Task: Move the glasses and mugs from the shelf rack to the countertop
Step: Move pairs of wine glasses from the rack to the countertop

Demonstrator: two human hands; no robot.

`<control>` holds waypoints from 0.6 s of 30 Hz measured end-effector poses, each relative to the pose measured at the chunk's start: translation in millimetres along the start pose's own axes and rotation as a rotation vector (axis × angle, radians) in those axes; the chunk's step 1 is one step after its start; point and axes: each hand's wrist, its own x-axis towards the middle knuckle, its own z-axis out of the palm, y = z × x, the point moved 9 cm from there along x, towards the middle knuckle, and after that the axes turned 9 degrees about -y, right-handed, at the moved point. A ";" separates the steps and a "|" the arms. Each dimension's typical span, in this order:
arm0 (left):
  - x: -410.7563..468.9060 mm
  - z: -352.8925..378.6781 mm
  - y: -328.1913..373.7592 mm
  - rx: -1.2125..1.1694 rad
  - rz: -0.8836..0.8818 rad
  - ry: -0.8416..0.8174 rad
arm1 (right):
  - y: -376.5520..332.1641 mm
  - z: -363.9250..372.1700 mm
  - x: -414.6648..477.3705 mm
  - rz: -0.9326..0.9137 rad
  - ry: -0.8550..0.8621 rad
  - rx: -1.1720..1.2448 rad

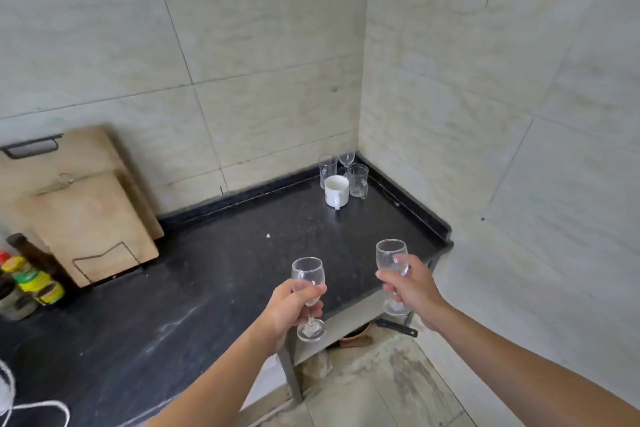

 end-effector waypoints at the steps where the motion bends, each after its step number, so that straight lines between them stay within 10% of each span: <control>1: 16.8 -3.7 4.6 0.002 -0.003 -0.003 | -1.5 -2.5 16.2 0.008 0.005 -0.003; 18: 293.9 -28.2 67.0 0.106 -0.122 -0.072 | -16.5 -62.5 269.2 0.149 0.105 -0.153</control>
